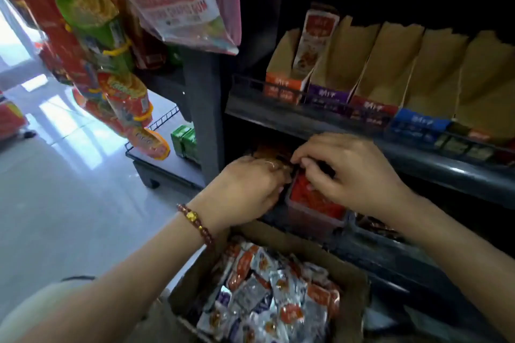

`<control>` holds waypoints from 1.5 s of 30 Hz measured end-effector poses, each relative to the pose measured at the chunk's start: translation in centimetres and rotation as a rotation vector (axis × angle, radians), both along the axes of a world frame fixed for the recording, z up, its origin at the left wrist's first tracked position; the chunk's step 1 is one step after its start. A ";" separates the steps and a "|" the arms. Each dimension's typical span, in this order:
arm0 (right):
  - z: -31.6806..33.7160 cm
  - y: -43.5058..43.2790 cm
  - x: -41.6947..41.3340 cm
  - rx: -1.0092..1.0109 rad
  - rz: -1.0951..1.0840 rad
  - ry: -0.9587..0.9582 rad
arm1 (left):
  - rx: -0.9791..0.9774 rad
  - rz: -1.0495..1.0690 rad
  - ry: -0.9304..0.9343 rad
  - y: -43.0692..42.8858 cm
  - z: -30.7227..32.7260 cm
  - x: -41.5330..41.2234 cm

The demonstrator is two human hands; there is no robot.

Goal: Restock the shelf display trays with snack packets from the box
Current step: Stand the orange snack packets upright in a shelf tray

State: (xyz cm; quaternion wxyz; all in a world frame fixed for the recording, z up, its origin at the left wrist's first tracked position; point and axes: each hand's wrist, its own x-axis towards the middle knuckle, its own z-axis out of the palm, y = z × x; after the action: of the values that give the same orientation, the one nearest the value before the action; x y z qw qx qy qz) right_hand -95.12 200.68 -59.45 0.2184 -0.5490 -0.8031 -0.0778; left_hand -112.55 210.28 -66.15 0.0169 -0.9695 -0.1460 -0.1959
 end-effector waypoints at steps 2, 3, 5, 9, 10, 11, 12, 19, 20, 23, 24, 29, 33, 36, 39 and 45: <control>-2.7 -1.9 -0.2 -0.132 0.023 0.015 | -0.043 -0.012 0.101 -1.7 -1.8 -1.2; -4.1 -2.8 -0.3 -0.219 0.031 0.047 | -0.058 -0.019 0.166 -2.4 -2.9 -1.8; -7.2 -4.8 -0.5 -0.436 0.020 0.198 | -0.081 -0.025 0.275 -4.4 -4.9 -3.2; -14.1 -7.5 -0.9 -0.717 -0.082 0.486 | -0.158 -0.045 0.344 -8.6 -8.4 -6.0; -16.2 -7.9 -1.1 -0.775 -0.110 0.537 | -0.197 -0.053 0.347 -9.5 -9.2 -6.6; -18.4 -8.3 -1.4 -0.832 -0.132 0.580 | -0.227 -0.051 0.360 -10.2 -9.9 -7.1; -20.6 -8.6 -1.6 -0.897 -0.152 0.610 | -0.248 -0.040 0.379 -10.9 -10.5 -7.5; -33.3 -10.6 -3.6 -1.351 -0.486 0.624 | -0.296 0.014 0.520 -12.0 -12.7 -9.3; -33.9 -10.7 -3.9 -1.358 -0.554 0.634 | -0.296 0.022 0.509 -11.9 -12.9 -9.6; -35.7 -11.1 -4.5 -1.373 -0.666 0.639 | -0.304 0.046 0.507 -11.8 -13.2 -10.0; -36.0 -11.2 -4.7 -1.384 -0.678 0.611 | -0.307 0.051 0.513 -11.8 -13.4 -10.0; -36.6 -10.9 -4.6 -1.447 -0.759 0.622 | -0.299 0.058 0.524 -11.0 -13.1 -9.7; -36.1 -10.7 -4.6 -1.435 -0.800 0.844 | -0.292 0.070 0.548 -11.0 -13.2 -9.5; -36.4 -10.7 -4.9 -1.306 -0.887 1.011 | -0.303 0.063 0.558 -11.2 -13.3 -9.6; -36.1 -10.4 -5.1 -1.065 -0.825 0.775 | -0.353 0.065 0.545 -11.2 -13.4 -9.5; -28.7 -10.7 -3.8 -0.833 -0.404 0.560 | -0.458 0.164 0.460 -12.6 -14.6 -8.3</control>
State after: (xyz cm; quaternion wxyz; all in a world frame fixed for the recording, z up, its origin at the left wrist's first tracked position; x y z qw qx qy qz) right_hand -98.92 190.00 -88.16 0.1686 -0.7324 -0.5554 0.3559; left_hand -120.81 197.71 -80.80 -0.1531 -0.9520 -0.2562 0.0678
